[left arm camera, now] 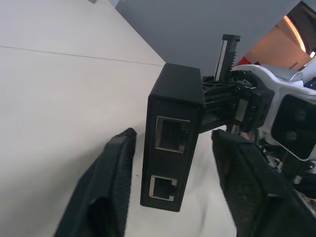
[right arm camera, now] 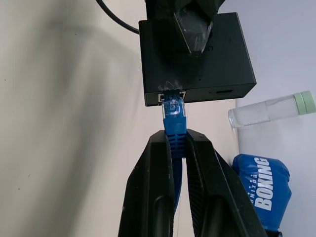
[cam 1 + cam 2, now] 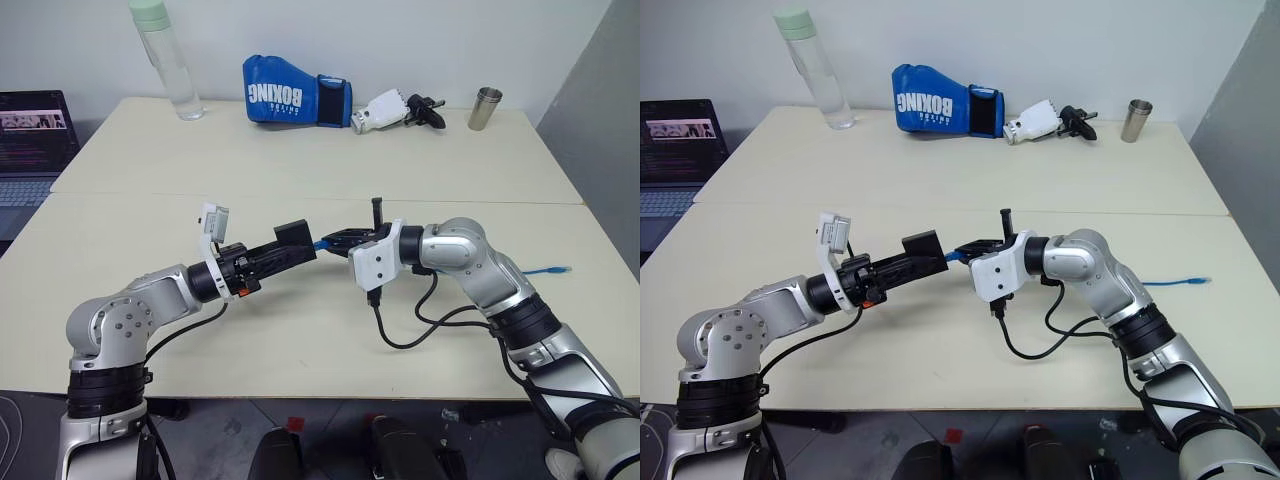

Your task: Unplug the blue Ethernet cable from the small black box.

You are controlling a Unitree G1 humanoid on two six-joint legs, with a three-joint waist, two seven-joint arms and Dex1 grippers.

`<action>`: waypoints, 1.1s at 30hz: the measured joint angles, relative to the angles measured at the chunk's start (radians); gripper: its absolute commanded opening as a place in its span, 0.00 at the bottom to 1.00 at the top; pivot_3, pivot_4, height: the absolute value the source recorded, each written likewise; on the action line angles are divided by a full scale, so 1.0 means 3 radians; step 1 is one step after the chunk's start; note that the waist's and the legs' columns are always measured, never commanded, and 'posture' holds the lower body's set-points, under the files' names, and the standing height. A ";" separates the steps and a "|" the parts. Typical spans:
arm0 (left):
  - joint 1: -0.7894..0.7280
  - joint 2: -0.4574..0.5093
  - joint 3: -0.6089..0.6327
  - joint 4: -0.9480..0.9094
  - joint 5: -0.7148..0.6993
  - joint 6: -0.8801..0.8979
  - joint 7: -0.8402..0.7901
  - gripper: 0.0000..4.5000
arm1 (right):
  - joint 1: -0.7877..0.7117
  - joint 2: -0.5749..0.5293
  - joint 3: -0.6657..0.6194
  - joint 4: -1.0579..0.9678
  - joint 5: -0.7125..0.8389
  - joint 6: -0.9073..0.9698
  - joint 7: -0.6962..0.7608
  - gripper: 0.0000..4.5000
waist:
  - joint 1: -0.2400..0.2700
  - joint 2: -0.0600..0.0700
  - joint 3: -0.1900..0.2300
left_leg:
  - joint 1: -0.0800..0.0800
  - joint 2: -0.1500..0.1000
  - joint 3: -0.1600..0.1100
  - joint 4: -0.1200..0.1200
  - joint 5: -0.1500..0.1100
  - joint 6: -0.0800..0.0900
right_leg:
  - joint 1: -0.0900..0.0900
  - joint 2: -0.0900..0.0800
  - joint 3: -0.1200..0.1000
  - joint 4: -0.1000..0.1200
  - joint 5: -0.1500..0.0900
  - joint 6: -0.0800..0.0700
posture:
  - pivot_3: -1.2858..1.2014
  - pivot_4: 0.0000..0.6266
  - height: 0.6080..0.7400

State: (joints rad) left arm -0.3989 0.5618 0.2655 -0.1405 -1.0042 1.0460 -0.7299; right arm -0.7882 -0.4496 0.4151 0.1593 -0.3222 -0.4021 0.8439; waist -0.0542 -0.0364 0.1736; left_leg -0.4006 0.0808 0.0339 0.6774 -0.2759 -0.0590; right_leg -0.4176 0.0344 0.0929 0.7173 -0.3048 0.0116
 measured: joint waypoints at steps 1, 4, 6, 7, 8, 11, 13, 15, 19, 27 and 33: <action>0.0000 0.0000 0.0017 0.0000 -0.0021 0.0008 0.0005 0.38 | 0.0000 0.0000 0.0000 0.0000 0.0001 0.0000 0.0000 0.02 | 0.0000 0.0000 0.0000 | 0.0000 0.0000 0.0000 0.0000 0.0000 0.0000 | 0.0000 0.0000 0.0000 0.0000 0.0000 0.0000 | 0.52 0.24 1.00; 0.0000 0.0001 0.0041 0.0005 -0.0075 0.0069 0.0031 0.24 | 0.0000 -0.0002 0.0000 0.0000 0.0001 0.0000 -0.0001 0.02 | -0.0001 0.0000 0.0000 | 0.0000 -0.0001 0.0000 0.0000 0.0000 0.0000 | 0.0001 0.0000 0.0000 0.0000 0.0000 0.0000 | 0.52 0.24 1.00; 0.0000 0.0003 0.0051 0.0007 -0.0104 0.0108 0.0064 0.19 | 0.0000 -0.0002 -0.0001 -0.0001 0.0002 -0.0006 -0.0002 0.02 | -0.0001 0.0000 0.0000 | 0.0000 -0.0001 0.0000 0.0000 0.0000 0.0000 | 0.0001 0.0000 0.0000 0.0000 0.0000 0.0000 | 0.52 0.24 1.00; 0.0000 0.0003 0.0055 0.0007 -0.0117 0.0119 0.0073 0.18 | 0.0000 -0.0002 -0.0001 -0.0001 0.0002 -0.0008 -0.0002 0.02 | -0.0001 0.0000 0.0000 | 0.0000 -0.0001 -0.0001 0.0000 0.0000 0.0000 | 0.0001 0.0000 -0.0001 0.0000 0.0000 0.0000 | 0.52 0.24 1.00; 0.0000 0.0003 0.0057 0.0008 -0.0125 0.0125 0.0077 0.18 | 0.0000 -0.0002 -0.0001 -0.0001 0.0002 -0.0009 -0.0002 0.02 | 0.0000 0.0000 0.0000 | 0.0000 -0.0001 -0.0001 0.0000 0.0000 0.0000 | 0.0001 0.0000 -0.0001 0.0000 0.0000 0.0000 | 0.52 0.24 1.00; 0.0000 0.0003 0.0058 0.0007 -0.0140 0.0131 0.0095 0.18 | 0.0000 -0.0002 -0.0001 -0.0001 0.0007 -0.0003 0.0001 0.02 | 0.0000 0.0000 0.0000 | 0.0000 -0.0001 -0.0001 0.0000 0.0000 -0.0001 | 0.0002 0.0000 -0.0001 0.0000 0.0000 0.0000 | 0.52 0.24 1.00; 0.0000 0.0003 0.0058 0.0007 -0.0150 0.0132 0.0102 0.18 | 0.0001 -0.0004 -0.0002 -0.0001 0.0062 0.0020 0.0025 0.02 | 0.0000 0.0000 0.0000 | 0.0000 -0.0001 -0.0001 0.0000 0.0000 -0.0001 | 0.0002 0.0000 -0.0001 -0.0001 0.0000 0.0000 | 0.52 0.24 1.00; -0.0005 0.0004 0.0056 0.0007 -0.0154 0.0133 0.0102 0.18 | 0.0003 -0.0004 -0.0007 -0.0001 0.0118 0.0055 0.0050 0.20 | 0.0000 0.0000 0.0000 | 0.0001 -0.0001 -0.0001 0.0000 0.0000 -0.0001 | 0.0002 0.0000 -0.0001 -0.0001 0.0000 0.0000 | 0.52 0.24 1.00; -0.0028 0.0004 0.0046 0.0007 -0.0154 0.0134 0.0101 0.18 | 0.0003 -0.0010 -0.0007 -0.0038 0.0180 0.0052 0.0074 0.41 | 0.0000 0.0000 0.0000 | 0.0001 -0.0001 -0.0002 0.0000 0.0000 -0.0001 | 0.0003 0.0000 -0.0002 -0.0001 0.0000 0.0000 | 0.52 0.24 1.00; -0.0104 0.0479 -0.0432 0.0015 0.0370 -0.0263 -0.0511 0.18 | 0.0132 -0.0362 -0.0052 -0.0627 0.0849 0.0723 0.0716 0.46 | 0.0014 0.0001 0.0000 | 0.0002 -0.0003 -0.0005 0.0000 0.0000 0.0000 | 0.0009 0.0001 -0.0007 -0.0006 0.0000 0.0000 | 0.52 0.24 1.00; -0.0327 0.0634 -0.0767 0.0111 0.0824 -0.0765 -0.1031 0.18 | 0.0160 -0.0407 -0.0305 -0.1137 0.1749 0.2470 0.0964 0.46 | 0.0044 0.0001 0.0001 | 0.0003 -0.0002 -0.0005 0.0001 -0.0005 0.0009 | 0.0009 0.0004 -0.0008 -0.0005 -0.0001 -0.0002 | 0.52 0.24 1.00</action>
State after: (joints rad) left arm -0.4971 0.7520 0.0354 -0.1071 -0.7571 0.8166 -1.0392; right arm -0.7401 -0.5719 0.3236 -0.1817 0.2026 0.3390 1.1332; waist -0.0411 -0.0362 0.1738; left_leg -0.3996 0.0801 0.0325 0.6776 -0.2774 -0.0562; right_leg -0.4149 0.0356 0.0906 0.7158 -0.3052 0.0111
